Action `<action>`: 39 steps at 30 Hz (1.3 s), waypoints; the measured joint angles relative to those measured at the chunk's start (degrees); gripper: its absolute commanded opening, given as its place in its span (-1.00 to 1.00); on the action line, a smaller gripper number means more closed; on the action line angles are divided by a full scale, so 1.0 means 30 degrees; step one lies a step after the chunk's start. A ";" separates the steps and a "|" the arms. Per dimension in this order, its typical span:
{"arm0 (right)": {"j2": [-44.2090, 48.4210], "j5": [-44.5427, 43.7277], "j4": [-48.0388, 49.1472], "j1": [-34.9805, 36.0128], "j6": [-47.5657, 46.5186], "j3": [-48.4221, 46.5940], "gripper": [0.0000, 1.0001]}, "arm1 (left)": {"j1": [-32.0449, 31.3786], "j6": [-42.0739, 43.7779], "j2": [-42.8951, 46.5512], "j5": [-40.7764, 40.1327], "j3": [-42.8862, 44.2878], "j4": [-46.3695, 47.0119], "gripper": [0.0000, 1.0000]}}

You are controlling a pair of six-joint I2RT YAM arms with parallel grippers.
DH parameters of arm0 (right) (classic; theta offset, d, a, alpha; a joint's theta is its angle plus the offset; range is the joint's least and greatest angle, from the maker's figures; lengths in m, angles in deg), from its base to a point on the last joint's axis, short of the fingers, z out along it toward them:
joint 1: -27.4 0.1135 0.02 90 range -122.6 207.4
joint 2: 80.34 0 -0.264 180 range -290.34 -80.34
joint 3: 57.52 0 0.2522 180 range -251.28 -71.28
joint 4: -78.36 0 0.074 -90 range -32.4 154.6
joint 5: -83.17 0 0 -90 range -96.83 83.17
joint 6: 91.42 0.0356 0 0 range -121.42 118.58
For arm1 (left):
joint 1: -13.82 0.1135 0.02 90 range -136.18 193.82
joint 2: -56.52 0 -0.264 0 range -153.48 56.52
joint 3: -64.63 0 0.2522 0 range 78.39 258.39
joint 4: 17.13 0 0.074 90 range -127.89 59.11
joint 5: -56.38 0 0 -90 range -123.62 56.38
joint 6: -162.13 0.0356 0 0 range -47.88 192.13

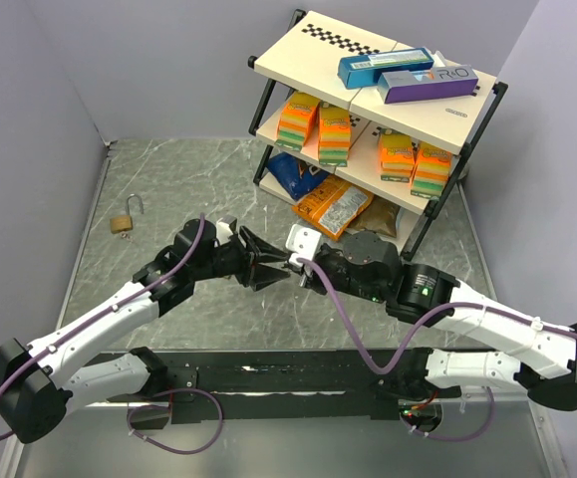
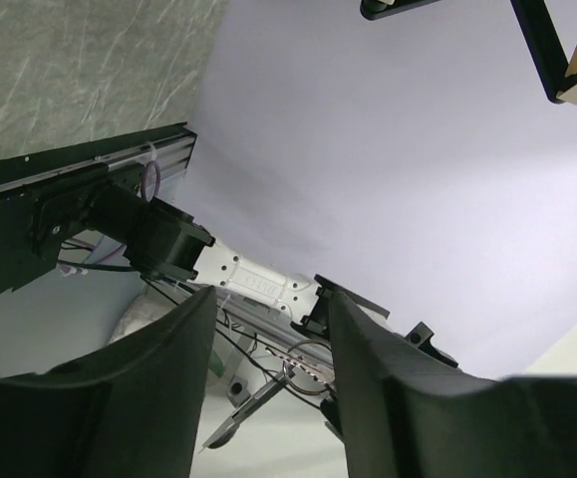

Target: Unlock with the key

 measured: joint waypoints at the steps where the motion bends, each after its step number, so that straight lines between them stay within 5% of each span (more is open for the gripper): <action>1: -0.0044 -0.0044 0.0000 0.0073 -0.0109 0.0007 -1.00 | 0.0000 -0.0036 0.0000 0.0036 0.0000 0.0000 -0.10; 9: -0.0109 -0.1064 0.0044 0.0787 -0.1290 0.0372 -1.00 | 0.0000 -0.0153 -0.0248 0.0474 0.0000 0.0029 -0.29; 21: -0.0248 -0.4014 0.1297 0.2667 -0.4131 0.1545 -1.00 | 0.0000 -0.0568 -0.0415 0.1180 0.0000 0.0539 -0.27; 34: -0.0117 -0.6047 0.3417 0.3767 -0.6513 0.3082 -1.00 | 0.0058 -0.0947 -0.0561 0.1224 -0.0291 0.0823 -0.66; 39: 0.0051 -0.6105 0.3512 0.3883 -0.6863 0.3548 -1.00 | 0.0051 -0.0998 -0.0561 0.1290 -0.0699 0.0969 -0.62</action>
